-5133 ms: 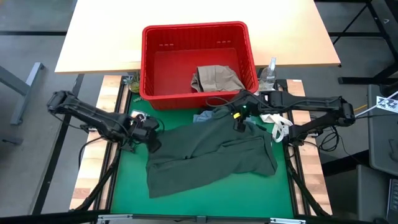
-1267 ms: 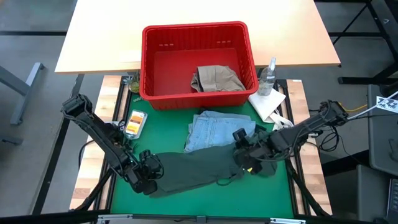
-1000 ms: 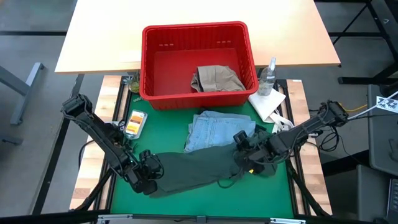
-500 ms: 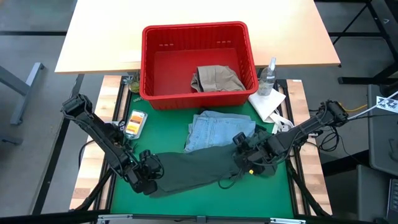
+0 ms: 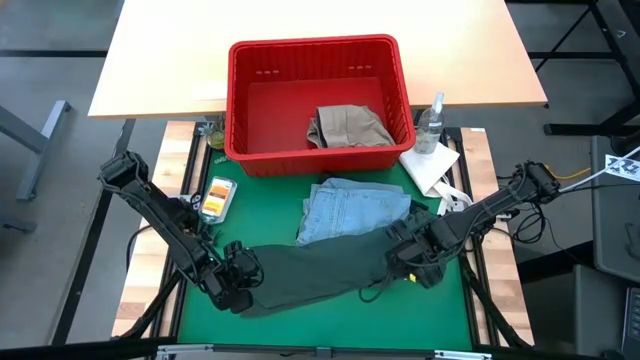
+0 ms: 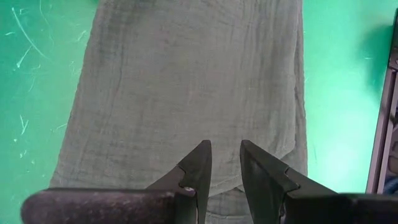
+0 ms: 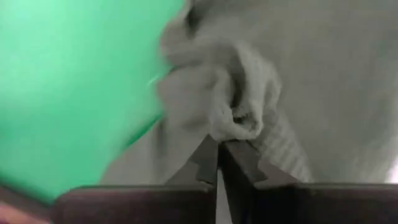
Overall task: Fold laundry
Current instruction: Fold the green shirt
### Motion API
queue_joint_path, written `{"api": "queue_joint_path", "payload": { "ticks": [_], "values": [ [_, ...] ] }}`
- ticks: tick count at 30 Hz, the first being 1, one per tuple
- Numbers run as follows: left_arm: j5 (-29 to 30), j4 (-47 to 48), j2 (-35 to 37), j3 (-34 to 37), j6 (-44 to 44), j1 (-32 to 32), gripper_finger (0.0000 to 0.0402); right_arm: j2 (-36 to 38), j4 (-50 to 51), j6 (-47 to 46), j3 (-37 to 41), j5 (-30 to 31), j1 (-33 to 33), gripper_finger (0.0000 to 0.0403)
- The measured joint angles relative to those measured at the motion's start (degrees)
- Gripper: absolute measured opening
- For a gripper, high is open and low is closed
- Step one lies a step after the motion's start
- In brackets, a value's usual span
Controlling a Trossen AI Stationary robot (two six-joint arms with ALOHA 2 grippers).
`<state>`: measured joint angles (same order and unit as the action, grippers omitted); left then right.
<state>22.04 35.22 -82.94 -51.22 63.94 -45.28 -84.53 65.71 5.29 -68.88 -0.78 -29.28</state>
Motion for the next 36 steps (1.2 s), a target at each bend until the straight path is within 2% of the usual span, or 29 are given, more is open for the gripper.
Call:
{"api": "queue_joint_path", "payload": {
  "ticks": [5,10,16,22,27,31,36],
  "values": [
    [0.0,0.0,0.0,0.0,0.0,0.0,0.008,0.02,5.55,-4.25,0.0,-7.88,0.0,0.0008],
    [0.0,0.0,0.0,0.0,-0.02,0.0,0.008,0.02,8.86,-9.87,-0.02,-13.74,0.0,0.0023],
    [0.0,0.0,0.0,0.0,-0.03,0.0,0.008,0.02,12.06,-18.02,-0.02,-19.44,0.0,0.0016],
    [0.0,0.0,0.0,0.0,-0.04,-0.01,0.008,0.02,12.44,-20.36,-0.02,-21.0,0.0,0.0009],
    [0.0,0.0,0.0,0.0,-0.04,0.0,0.008,0.02,12.8,-20.45,-0.04,-20.46,0.0,0.002],
    [0.0,0.0,0.0,0.0,-0.04,0.0,0.008,0.02,16.87,-20.47,-0.07,-20.04,0.0,0.0042],
    [-0.02,0.0,0.0,0.0,-0.04,-0.02,0.008,0.02,22.26,-21.93,-0.07,-19.84,0.0,0.0089]
  ]
}}
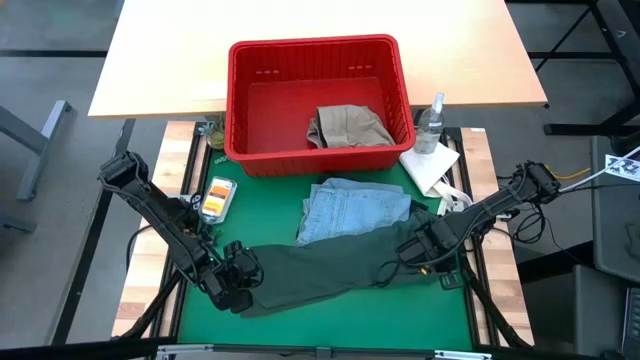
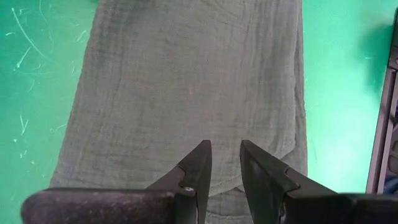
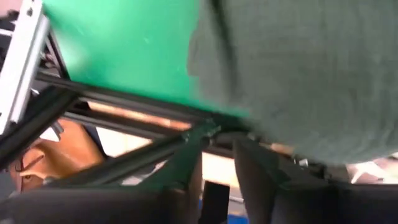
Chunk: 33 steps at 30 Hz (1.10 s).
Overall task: Fold laundry
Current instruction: Fold the green shirt
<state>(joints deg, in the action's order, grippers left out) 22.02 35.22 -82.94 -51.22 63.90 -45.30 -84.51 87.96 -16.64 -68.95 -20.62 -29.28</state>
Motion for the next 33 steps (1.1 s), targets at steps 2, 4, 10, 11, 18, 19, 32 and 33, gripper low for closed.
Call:
{"api": "queue_joint_path", "payload": {
  "ticks": [2,4,10,11,18,19,32,33],
  "values": [
    [0.0,0.0,0.0,0.0,0.0,0.02,0.008,0.0,1.45,-0.07,0.0,0.06,0.0,0.011],
    [0.0,0.0,0.0,0.0,0.0,0.0,0.008,0.0,2.17,-0.33,0.0,0.09,0.0,0.013],
    [0.0,0.0,0.0,0.0,-0.02,0.0,0.008,0.0,1.19,-1.61,0.0,0.13,0.04,0.016],
    [0.0,0.0,0.0,0.0,-0.01,0.0,0.008,0.02,0.28,-1.71,0.0,0.17,0.04,0.0161],
    [-7.3,0.04,0.0,0.0,3.11,-0.03,0.008,0.02,-9.47,-1.79,0.0,5.64,0.05,0.0161],
    [-7.81,0.08,0.0,0.0,4.6,-0.16,0.008,0.02,-11.14,-1.8,0.0,6.35,0.05,0.0161],
    [-12.79,0.36,0.02,2.91,15.73,-0.04,0.0168,0.02,-26.54,-1.43,0.0,7.77,0.04,0.0161],
    [-12.79,0.44,0.02,3.13,16.54,0.04,0.0178,0.02,-27.24,-1.36,0.0,8.33,0.04,0.0161]
  ]
}}
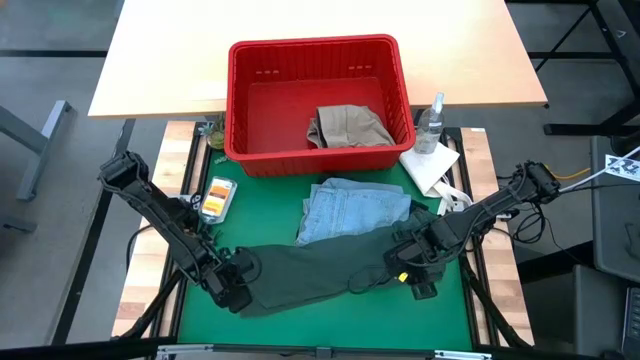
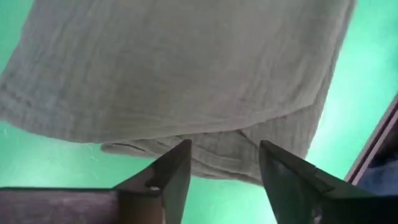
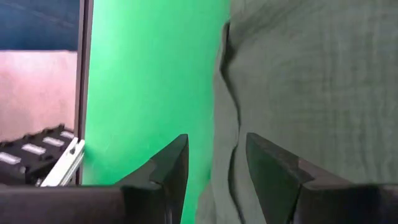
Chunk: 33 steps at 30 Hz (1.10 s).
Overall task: Fold laundry
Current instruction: Fold the green shirt
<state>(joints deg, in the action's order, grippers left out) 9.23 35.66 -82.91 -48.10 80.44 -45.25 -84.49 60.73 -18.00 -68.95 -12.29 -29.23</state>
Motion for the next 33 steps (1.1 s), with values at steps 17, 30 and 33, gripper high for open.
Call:
{"api": "queue_joint_path", "payload": {
  "ticks": [17,30,33],
  "values": [
    [0.67,-0.61,0.0,6.29,34.46,-2.76,0.0212,0.0,-2.73,0.3,0.0,0.96,0.0,0.0161],
    [7.22,-9.48,0.26,12.6,39.09,-2.82,0.0211,-0.02,-2.73,0.33,0.0,0.98,0.0,0.0161],
    [8.97,-11.91,0.22,13.35,39.34,-2.82,0.0212,-0.02,-2.73,0.35,0.0,0.98,0.0,0.0161]
  ]
}}
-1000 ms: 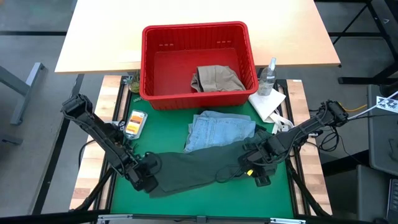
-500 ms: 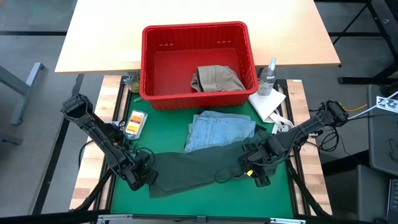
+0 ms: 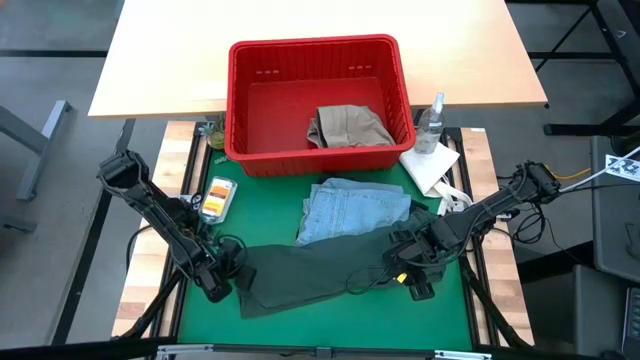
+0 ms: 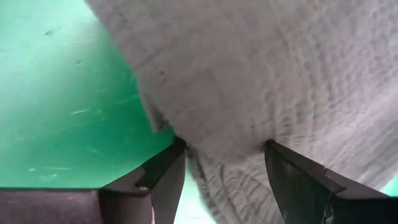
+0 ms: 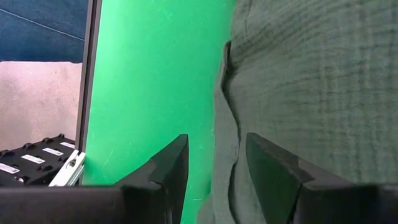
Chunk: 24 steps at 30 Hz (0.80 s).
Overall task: Fold laundry
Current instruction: Fold the green shirt
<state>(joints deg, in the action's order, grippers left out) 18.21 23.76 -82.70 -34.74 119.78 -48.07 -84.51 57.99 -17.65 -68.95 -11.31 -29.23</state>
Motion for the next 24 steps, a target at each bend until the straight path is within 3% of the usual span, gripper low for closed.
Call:
{"api": "queue_joint_path", "payload": {
  "ticks": [17,20,24],
  "values": [
    [1.04,-2.07,-2.77,-0.15,-1.06,3.78,0.0201,0.0,-0.02,0.0,0.0,0.39,-0.04,0.0161],
    [1.64,-2.8,-3.64,-0.17,-2.58,3.69,0.0173,0.0,-0.02,0.0,0.0,0.39,-0.03,0.0161],
    [1.61,-2.96,-3.66,0.06,-3.49,3.69,0.01,0.0,-0.02,0.0,0.0,0.39,-0.02,0.0161]
  ]
}}
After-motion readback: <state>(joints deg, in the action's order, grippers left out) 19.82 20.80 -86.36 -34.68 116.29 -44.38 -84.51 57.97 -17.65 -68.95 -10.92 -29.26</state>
